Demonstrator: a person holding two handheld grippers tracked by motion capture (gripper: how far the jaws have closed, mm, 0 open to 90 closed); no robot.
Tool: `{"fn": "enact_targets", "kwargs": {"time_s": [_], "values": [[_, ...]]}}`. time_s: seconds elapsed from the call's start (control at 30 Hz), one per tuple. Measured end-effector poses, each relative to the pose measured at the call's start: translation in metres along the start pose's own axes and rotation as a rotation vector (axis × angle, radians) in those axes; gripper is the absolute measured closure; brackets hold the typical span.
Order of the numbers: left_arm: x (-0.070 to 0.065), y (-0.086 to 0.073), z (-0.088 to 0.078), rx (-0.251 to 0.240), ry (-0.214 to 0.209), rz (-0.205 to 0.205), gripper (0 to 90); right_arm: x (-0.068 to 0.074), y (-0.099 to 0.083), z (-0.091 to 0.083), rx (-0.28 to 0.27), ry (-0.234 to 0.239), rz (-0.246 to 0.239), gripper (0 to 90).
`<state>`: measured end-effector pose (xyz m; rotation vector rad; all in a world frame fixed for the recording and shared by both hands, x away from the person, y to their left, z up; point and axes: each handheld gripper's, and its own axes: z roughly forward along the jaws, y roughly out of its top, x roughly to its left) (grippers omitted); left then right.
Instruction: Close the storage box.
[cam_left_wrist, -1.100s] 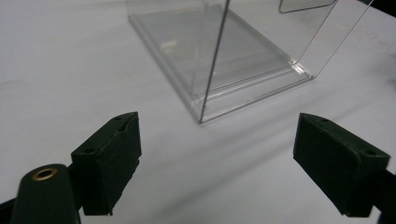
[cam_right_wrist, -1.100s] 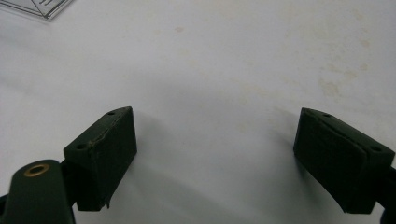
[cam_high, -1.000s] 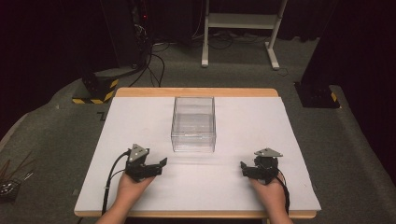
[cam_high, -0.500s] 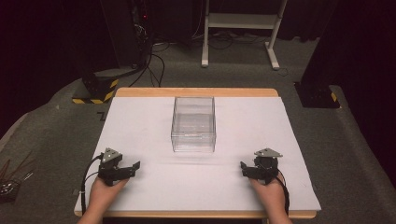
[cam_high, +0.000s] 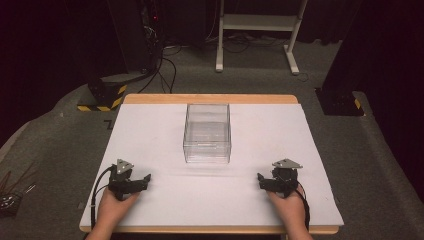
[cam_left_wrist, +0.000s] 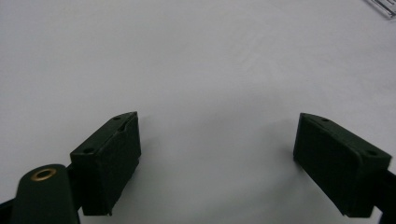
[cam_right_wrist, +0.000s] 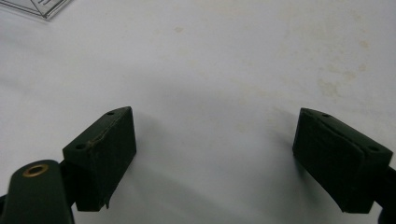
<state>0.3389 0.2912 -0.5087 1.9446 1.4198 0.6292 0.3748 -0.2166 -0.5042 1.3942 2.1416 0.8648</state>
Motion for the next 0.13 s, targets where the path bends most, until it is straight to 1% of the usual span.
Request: {"fn": "enact_targets", "kwargs": {"time_s": [0.13], "values": [[0.0000, 0.0000, 0.0000, 0.000, 0.000, 0.000, 15.2, 0.0000, 0.0000, 0.0000, 0.000, 0.001, 0.001, 13.4]]}}
